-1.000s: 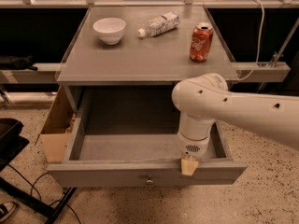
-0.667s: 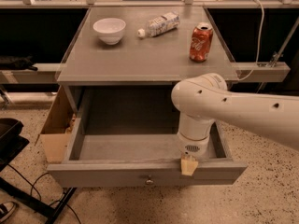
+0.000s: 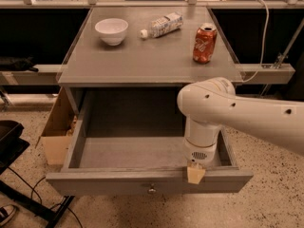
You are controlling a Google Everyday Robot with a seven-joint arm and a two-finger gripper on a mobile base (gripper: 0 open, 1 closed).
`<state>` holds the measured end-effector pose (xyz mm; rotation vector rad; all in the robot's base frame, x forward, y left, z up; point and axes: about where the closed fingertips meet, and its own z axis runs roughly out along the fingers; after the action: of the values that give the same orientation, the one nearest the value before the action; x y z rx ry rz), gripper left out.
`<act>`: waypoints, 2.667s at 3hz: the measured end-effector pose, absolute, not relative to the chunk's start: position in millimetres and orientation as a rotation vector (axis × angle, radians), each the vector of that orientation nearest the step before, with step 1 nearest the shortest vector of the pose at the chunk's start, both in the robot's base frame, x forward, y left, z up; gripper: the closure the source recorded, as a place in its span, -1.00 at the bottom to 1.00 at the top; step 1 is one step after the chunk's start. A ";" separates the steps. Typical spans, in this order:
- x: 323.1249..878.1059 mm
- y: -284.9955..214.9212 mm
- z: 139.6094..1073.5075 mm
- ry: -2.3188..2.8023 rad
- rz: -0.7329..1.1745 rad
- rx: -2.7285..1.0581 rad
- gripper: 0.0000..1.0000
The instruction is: Open top drawer
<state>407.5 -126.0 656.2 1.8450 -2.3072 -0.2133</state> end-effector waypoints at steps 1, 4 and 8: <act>393.2 -133.2 658.6 -2.296 -0.235 1.826 1.00; 373.4 -137.5 660.8 -2.279 -0.268 1.802 1.00; 355.9 -144.2 663.8 -2.269 -0.295 1.778 -0.15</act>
Offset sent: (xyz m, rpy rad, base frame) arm -0.1949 -0.1611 0.0427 0.0658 0.3255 0.0278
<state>355.9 -144.2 663.8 1.7776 -2.2692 -0.2947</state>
